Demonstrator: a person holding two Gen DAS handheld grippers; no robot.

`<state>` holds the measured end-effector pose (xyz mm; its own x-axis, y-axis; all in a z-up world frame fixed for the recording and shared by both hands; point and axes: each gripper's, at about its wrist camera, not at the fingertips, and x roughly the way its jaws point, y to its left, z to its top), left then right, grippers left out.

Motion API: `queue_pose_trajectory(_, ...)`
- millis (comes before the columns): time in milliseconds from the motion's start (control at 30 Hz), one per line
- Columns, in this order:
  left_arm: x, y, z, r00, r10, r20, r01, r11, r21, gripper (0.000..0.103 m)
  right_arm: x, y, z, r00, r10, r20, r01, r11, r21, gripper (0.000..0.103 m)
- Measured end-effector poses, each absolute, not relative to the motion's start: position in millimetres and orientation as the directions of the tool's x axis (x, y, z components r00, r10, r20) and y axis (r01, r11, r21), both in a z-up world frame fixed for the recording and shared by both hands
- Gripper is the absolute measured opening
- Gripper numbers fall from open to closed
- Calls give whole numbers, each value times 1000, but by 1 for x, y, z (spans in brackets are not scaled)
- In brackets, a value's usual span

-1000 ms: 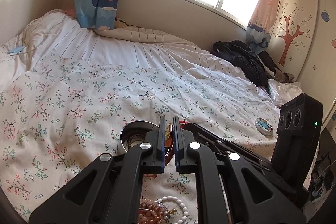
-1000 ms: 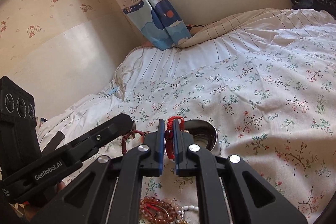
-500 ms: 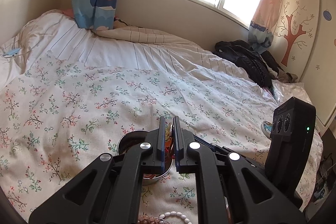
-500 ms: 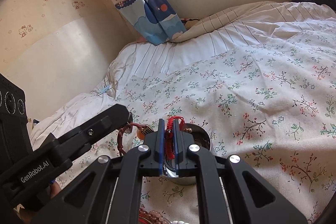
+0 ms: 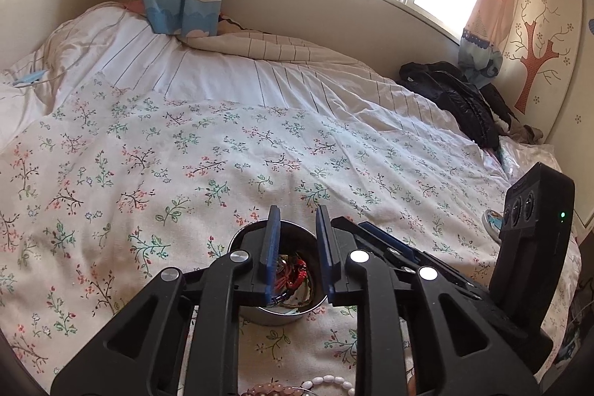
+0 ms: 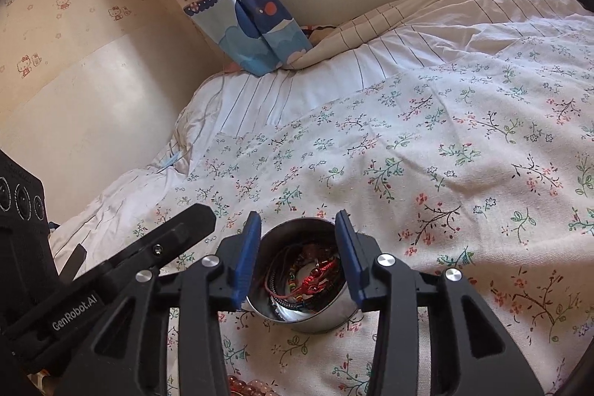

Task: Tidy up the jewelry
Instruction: 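Open both grippers to drop the jewelry into the tin, then move both open grippers back to the remaining jewelry pile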

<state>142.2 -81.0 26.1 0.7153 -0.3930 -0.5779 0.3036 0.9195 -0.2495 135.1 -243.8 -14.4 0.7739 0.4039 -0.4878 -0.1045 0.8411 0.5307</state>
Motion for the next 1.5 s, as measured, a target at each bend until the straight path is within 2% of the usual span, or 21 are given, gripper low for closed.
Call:
queue_pose_trajectory(133,140,-82,27,724,-373,-580,297,928,-225,22,136,-244,-16,772,401,-492,-98,841,532,43)
queue_pose_trajectory(233,140,-80,27,731,-359,-580,286,933,-216,30,136,-246,-17,772,397,-496,-89,841,534,45)
queue_pose_trajectory(400,138,-77,29,747,-337,-572,267,941,-205,48,137,-247,-19,771,380,-512,-71,849,524,47)
queue_pose_trajectory(500,137,-74,28,751,-325,-575,257,946,-199,56,136,-246,-20,767,359,-532,-57,864,501,53)
queue_pose_trajectory(600,135,-66,27,755,-303,-582,232,953,-195,61,132,-244,-20,765,339,-548,-51,879,474,57)
queue_pose_trajectory(733,134,-49,24,752,-281,-596,191,959,-210,62,125,-247,-20,764,311,-566,-26,890,455,63)
queue_pose_trajectory(933,122,-31,15,732,-249,-634,150,967,-207,62,118,-263,-27,744,290,-602,37,882,470,63)
queue_pose_trajectory(1367,65,-22,-25,583,-253,-772,277,955,-104,62,77,-256,-33,652,321,-687,33,893,449,65)
queue_pose_trajectory(1500,57,-29,-37,540,-243,-806,313,947,-75,62,63,-244,-37,622,325,-713,13,905,425,70)
